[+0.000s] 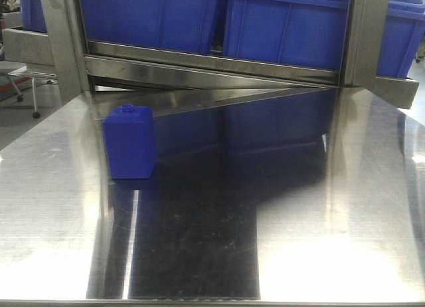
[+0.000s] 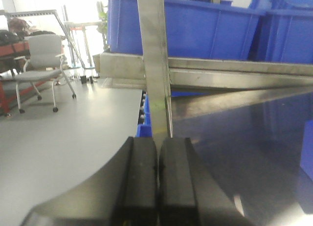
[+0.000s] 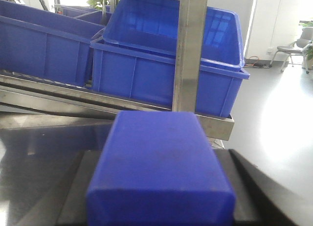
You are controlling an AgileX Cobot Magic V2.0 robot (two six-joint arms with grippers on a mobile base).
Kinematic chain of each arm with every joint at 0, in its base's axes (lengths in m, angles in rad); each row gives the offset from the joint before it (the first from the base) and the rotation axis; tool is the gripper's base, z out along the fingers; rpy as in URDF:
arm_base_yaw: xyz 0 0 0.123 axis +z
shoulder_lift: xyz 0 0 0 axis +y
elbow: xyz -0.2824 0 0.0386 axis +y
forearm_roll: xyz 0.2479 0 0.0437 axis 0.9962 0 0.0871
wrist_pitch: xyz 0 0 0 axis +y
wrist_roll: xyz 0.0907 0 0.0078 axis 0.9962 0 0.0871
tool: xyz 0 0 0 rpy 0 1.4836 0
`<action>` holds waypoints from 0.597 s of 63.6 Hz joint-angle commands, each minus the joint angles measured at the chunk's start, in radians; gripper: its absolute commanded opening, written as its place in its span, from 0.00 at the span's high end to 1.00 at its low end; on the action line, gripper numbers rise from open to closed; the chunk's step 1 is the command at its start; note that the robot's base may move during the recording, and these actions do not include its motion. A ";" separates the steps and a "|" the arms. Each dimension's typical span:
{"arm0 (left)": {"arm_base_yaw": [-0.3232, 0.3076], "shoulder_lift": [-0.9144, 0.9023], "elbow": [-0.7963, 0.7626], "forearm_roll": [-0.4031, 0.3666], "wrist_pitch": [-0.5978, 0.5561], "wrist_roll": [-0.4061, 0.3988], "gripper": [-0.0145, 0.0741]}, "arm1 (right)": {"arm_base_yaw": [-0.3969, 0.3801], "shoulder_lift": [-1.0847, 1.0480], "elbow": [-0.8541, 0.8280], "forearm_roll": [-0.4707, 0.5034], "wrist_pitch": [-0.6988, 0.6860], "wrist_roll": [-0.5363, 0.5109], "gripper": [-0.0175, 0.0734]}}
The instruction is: Pick and sort blue part to right shelf
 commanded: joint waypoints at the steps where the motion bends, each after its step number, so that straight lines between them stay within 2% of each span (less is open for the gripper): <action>1: -0.002 -0.017 -0.043 -0.007 -0.002 -0.040 0.70 | -0.008 0.008 -0.027 -0.010 -0.093 -0.009 0.33; 6: -0.002 -0.015 -0.113 -0.007 0.104 -0.119 0.70 | -0.008 0.008 -0.027 -0.010 -0.093 -0.009 0.33; 12: -0.002 0.008 -0.173 -0.007 0.125 -0.182 0.70 | -0.008 0.008 -0.027 -0.010 -0.093 -0.009 0.33; 32: -0.002 0.204 -0.339 -0.013 0.189 -0.187 0.69 | -0.008 0.008 -0.027 -0.010 -0.093 -0.009 0.33; 38: -0.024 0.286 -0.384 0.002 0.229 -0.187 0.62 | -0.008 0.008 -0.027 -0.010 -0.093 -0.009 0.33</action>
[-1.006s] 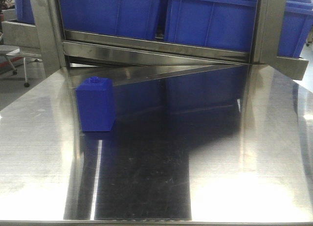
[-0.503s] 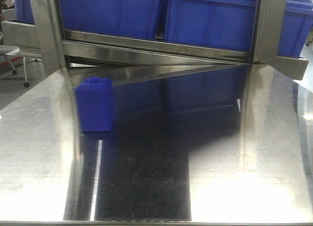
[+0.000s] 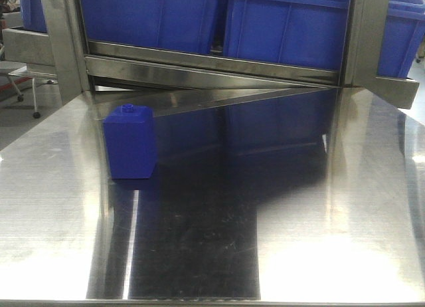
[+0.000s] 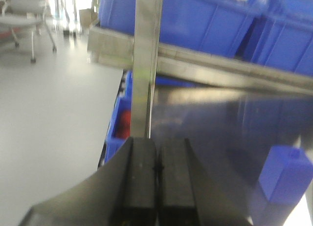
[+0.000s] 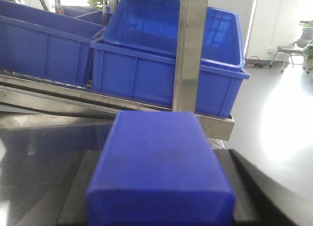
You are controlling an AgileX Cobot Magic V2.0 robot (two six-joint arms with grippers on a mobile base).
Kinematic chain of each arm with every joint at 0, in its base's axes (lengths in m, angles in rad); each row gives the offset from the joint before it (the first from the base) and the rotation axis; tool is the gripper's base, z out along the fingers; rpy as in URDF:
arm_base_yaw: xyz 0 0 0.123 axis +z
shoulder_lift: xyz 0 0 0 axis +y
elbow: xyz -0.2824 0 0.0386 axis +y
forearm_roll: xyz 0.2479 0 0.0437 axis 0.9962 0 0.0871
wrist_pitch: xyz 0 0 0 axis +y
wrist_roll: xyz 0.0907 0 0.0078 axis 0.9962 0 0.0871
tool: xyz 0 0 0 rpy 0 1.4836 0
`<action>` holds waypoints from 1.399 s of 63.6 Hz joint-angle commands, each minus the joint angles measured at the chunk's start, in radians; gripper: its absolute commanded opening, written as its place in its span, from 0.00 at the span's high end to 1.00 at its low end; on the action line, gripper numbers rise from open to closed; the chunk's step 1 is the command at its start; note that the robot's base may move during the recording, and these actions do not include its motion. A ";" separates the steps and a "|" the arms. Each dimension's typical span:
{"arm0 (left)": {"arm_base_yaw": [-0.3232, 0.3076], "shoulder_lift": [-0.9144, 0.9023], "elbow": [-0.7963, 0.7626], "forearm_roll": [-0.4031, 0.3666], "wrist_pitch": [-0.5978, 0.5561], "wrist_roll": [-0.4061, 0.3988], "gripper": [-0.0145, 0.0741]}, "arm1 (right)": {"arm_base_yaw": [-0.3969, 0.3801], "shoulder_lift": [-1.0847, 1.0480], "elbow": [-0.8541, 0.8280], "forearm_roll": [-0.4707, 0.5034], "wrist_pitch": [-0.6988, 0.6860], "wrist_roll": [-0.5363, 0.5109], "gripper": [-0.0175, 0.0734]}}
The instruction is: Pick and sort blue part to right shelf
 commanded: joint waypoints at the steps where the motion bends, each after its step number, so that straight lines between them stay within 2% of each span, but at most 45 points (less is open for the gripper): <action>1: -0.026 0.083 -0.073 0.005 -0.039 -0.012 0.59 | -0.008 0.008 -0.027 -0.010 -0.093 -0.009 0.33; 6: -0.063 0.153 -0.102 0.010 -0.025 -0.012 0.41 | -0.008 0.008 -0.027 -0.010 -0.093 -0.009 0.33; 11: -0.123 0.223 -0.126 0.017 -0.027 -0.012 0.18 | -0.008 0.008 -0.027 -0.010 -0.093 -0.009 0.33; 18: -0.194 0.317 -0.165 0.020 -0.008 -0.012 0.05 | -0.008 0.008 -0.027 -0.010 -0.093 -0.009 0.33; 25: -0.256 0.424 -0.242 0.035 0.050 -0.016 0.06 | -0.008 0.008 -0.027 -0.010 -0.093 -0.009 0.33; 27: -0.272 0.462 -0.273 0.037 0.071 -0.046 0.06 | -0.008 0.008 -0.027 -0.010 -0.093 -0.009 0.33; 31: -0.298 0.538 -0.335 0.049 0.109 -0.134 0.06 | -0.008 0.008 -0.027 -0.010 -0.093 -0.009 0.33; 42: -0.349 0.771 -0.531 0.144 0.283 -0.444 0.06 | -0.008 0.008 -0.027 -0.010 -0.093 -0.009 0.33; 47: -0.372 0.880 -0.627 0.150 0.385 -0.504 0.06 | -0.008 0.008 -0.027 -0.010 -0.093 -0.009 0.33; 58: -0.449 1.096 -0.838 0.148 0.598 -0.509 0.06 | -0.008 0.008 -0.027 -0.010 -0.093 -0.009 0.33; 65: -0.487 1.230 -0.984 0.118 0.705 -0.509 0.06 | -0.008 0.008 -0.027 -0.010 -0.093 -0.009 0.33; 71: -0.502 1.323 -1.087 0.092 0.764 -0.509 0.06 | -0.008 0.008 -0.027 -0.010 -0.093 -0.009 0.33; 89: -0.509 1.540 -1.318 0.090 0.912 -0.509 0.06 | -0.008 0.008 -0.027 -0.010 -0.093 -0.009 0.33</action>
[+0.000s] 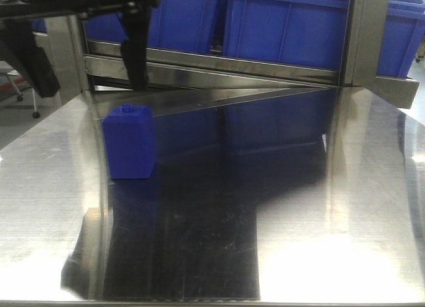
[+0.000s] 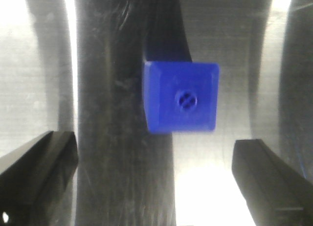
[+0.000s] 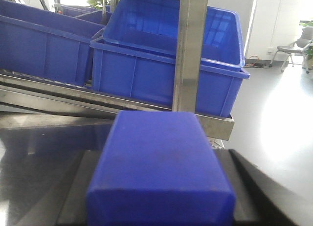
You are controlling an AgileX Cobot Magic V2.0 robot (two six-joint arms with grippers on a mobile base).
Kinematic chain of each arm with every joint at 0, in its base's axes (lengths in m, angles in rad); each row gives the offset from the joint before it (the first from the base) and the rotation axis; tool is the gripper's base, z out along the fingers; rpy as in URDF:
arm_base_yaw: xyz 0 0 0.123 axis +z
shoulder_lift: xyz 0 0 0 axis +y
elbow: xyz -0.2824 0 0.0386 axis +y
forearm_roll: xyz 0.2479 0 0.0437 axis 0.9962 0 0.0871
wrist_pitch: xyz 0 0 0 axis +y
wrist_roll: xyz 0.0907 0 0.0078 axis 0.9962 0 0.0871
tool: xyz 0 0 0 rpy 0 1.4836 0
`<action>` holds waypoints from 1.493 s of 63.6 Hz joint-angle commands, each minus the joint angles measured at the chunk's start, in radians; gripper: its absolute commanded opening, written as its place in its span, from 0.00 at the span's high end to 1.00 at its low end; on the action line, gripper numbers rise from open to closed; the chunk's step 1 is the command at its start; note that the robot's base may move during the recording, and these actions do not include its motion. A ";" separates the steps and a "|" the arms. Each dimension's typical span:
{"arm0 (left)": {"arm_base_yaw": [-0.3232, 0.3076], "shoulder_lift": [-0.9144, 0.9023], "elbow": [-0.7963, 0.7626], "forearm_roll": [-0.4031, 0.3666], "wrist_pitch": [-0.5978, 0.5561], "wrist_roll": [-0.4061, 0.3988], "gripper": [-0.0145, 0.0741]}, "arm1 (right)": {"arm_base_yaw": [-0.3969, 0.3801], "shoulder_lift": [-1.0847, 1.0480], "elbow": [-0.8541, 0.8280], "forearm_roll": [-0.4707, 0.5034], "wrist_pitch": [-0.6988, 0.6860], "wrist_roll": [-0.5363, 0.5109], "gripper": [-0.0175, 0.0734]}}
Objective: Pick and sort blue part to right shelf
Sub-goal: 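Lower the left gripper around the blue block and close it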
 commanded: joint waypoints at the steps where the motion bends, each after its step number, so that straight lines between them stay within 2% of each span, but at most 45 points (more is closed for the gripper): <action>1: -0.005 0.013 -0.091 -0.003 0.034 -0.012 0.06 | -0.008 0.008 -0.029 -0.010 -0.093 -0.009 0.33; 17: -0.005 0.132 -0.191 -0.009 0.045 -0.012 0.06 | -0.008 0.008 -0.029 -0.010 -0.093 -0.009 0.33; 34: -0.005 0.168 -0.189 -0.018 0.063 -0.012 0.06 | -0.008 0.008 -0.029 -0.010 -0.093 -0.009 0.33; 43: -0.005 0.178 -0.177 -0.051 0.063 -0.012 0.06 | -0.008 0.008 -0.029 -0.010 -0.093 -0.009 0.33; 84: -0.005 0.192 -0.140 -0.047 0.064 -0.012 0.06 | -0.008 0.008 -0.029 -0.010 -0.093 -0.009 0.33; 95: -0.005 0.192 -0.140 -0.049 0.064 -0.012 0.17 | -0.008 0.008 -0.029 -0.010 -0.093 -0.009 0.33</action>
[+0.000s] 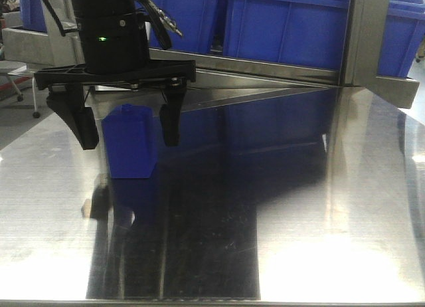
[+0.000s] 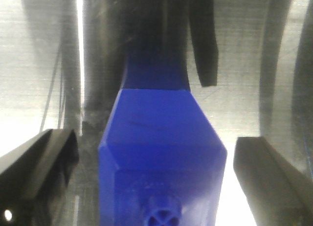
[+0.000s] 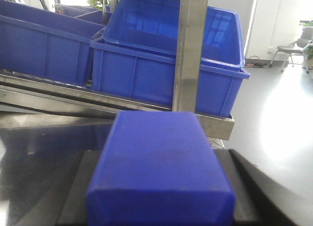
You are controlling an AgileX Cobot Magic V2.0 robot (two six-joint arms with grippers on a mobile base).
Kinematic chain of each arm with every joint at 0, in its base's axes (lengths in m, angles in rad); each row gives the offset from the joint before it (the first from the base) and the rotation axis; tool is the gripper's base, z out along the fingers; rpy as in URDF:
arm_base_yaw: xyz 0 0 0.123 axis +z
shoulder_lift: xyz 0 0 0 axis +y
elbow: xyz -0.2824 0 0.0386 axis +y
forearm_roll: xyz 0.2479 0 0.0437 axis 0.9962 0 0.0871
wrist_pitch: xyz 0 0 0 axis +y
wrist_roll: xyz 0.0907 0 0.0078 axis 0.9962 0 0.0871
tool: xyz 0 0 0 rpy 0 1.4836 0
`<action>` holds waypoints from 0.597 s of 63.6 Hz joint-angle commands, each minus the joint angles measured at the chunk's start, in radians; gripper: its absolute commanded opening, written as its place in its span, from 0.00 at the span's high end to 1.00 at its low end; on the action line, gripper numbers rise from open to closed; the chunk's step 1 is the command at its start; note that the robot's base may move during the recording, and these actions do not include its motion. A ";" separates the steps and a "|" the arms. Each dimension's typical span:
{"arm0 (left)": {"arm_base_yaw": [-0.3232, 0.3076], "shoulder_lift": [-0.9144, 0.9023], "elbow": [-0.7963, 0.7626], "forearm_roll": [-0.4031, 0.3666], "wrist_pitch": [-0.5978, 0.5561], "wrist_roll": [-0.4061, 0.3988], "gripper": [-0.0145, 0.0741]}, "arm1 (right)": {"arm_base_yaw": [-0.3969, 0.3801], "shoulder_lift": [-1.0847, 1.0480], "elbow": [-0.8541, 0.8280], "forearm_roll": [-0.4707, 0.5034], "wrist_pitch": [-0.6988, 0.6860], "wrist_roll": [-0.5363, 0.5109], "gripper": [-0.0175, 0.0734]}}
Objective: Pick and sort blue part to right shelf
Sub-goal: 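Lower the left gripper around the blue block and close it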
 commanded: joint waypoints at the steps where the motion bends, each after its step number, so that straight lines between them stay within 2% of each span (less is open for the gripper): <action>1: -0.005 -0.048 -0.022 -0.004 0.050 -0.010 0.18 | -0.008 0.008 -0.029 -0.010 -0.093 -0.009 0.33; 10: -0.005 -0.048 -0.022 -0.007 0.050 -0.010 0.30 | -0.008 0.008 -0.029 -0.010 -0.093 -0.009 0.33; 17: -0.005 -0.048 -0.022 -0.013 0.050 -0.010 0.35 | -0.008 0.008 -0.029 -0.010 -0.093 -0.009 0.33; 38: -0.005 -0.052 -0.022 -0.017 0.050 -0.002 0.38 | -0.008 0.008 -0.029 -0.010 -0.093 -0.009 0.33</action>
